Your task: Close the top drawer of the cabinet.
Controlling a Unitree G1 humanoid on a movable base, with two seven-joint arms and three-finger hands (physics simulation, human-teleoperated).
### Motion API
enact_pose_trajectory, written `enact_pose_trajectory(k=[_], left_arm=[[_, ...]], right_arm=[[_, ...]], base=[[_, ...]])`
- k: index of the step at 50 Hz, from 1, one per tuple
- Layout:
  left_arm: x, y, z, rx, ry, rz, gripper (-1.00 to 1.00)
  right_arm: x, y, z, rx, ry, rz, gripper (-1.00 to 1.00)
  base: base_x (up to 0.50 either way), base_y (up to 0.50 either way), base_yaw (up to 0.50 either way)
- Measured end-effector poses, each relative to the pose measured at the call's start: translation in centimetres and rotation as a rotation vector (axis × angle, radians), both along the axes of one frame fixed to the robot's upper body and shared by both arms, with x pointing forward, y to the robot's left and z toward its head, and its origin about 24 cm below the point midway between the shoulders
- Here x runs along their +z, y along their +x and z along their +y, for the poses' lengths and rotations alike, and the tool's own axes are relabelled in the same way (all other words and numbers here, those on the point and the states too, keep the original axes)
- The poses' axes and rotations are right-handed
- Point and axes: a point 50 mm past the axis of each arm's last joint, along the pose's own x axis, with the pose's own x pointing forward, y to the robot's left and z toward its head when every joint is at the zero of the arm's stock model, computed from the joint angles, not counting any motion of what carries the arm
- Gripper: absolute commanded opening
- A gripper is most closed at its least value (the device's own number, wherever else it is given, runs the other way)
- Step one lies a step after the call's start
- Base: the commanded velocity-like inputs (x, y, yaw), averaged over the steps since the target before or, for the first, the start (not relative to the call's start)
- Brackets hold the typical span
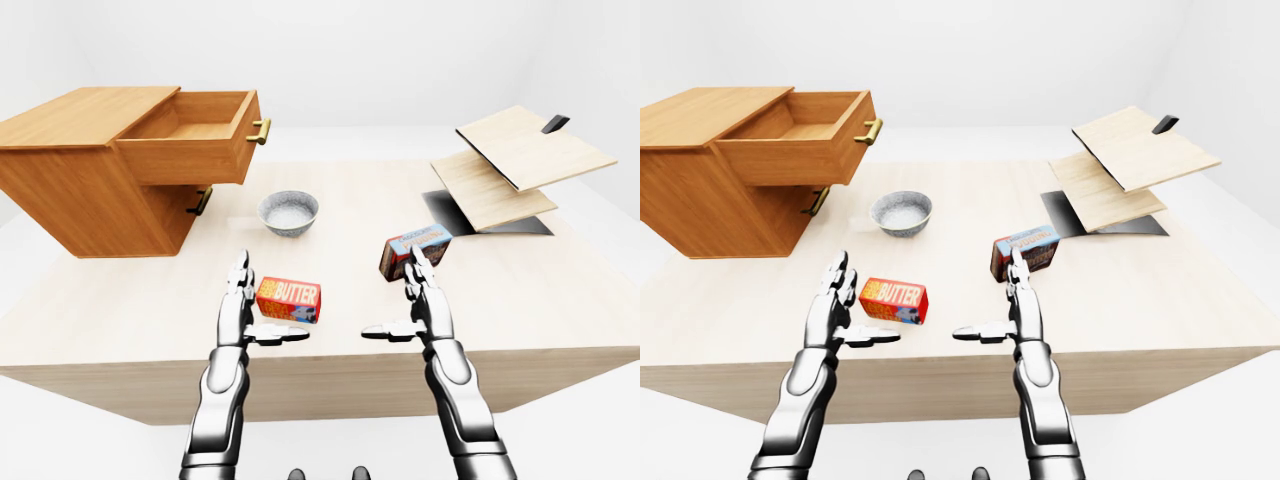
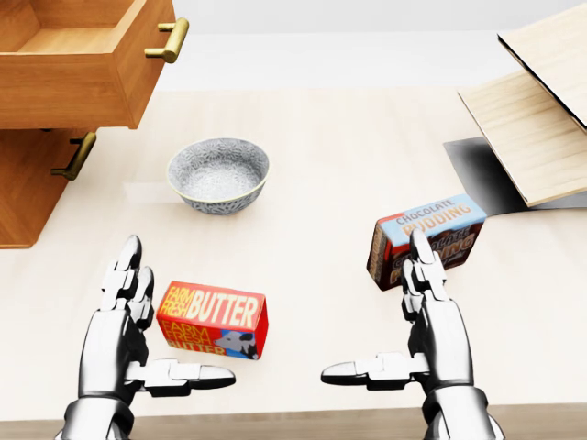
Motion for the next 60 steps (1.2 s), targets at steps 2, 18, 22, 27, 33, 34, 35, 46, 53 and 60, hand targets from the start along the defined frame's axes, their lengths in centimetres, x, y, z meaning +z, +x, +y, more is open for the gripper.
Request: enact_pose_trajectory(k=[2, 18, 22, 27, 33, 34, 35, 46, 53, 60], left_arm=[[0.0, 0.0, 0.2, 0.001, 0.0, 0.001, 1.0], [-0.1, -0.1, 0.7, 0.002, 0.001, 0.005, 1.0], [-0.2, -0.1, 0.7, 0.003, 0.001, 0.007, 1.0], [-0.2, -0.1, 0.6, -0.007, 0.01, 0.013, 1.0], [0.0, 0.0, 0.4, -0.027, 0.027, 0.023, 1.0], [0.0, 0.0, 0.3, -0.03, 0.031, 0.025, 1.0], [0.1, 0.1, 0.3, -0.033, 0.035, 0.026, 1.0], [3.7, 1.4, 0.4, -0.05, 0.055, -0.097, 1.0], [7.5, 2.2, 0.5, -0.057, 0.064, -0.249, 1.0], [10.5, 2.5, 0.5, -0.062, 0.069, -0.367, 1.0]], right_arm=[[0.0, 0.0, -0.1, 0.002, -0.001, 0.001, 1.0], [-0.2, -0.2, -0.5, 0.011, -0.011, 0.011, 1.0], [-0.3, -0.2, -0.6, 0.012, -0.014, 0.015, 1.0], [-0.4, -0.3, -0.6, 0.014, -0.022, 0.023, 1.0], [-0.2, -0.1, -0.7, 0.014, -0.027, 0.031, 1.0], [-0.1, 0.0, -0.7, 0.013, -0.027, 0.032, 1.0], [0.0, 0.0, -0.7, 0.014, -0.027, 0.032, 1.0], [3.6, 1.4, -0.5, 0.028, -0.035, -0.095, 1.0], [6.9, 2.1, 0.0, 0.047, -0.047, -0.227, 1.0], [9.8, 2.5, 0.2, 0.056, -0.057, -0.342, 1.0]], base=[[0.0, 0.0, 0.0], [0.0, 0.0, 0.0], [0.0, 0.0, 0.0], [0.0, 0.0, 0.0], [0.0, 0.0, 0.0], [0.0, 0.0, 0.0], [0.0, 0.0, 0.0], [0.0, 0.0, 0.0], [0.0, 0.0, 0.0], [0.0, 0.0, 0.0]])
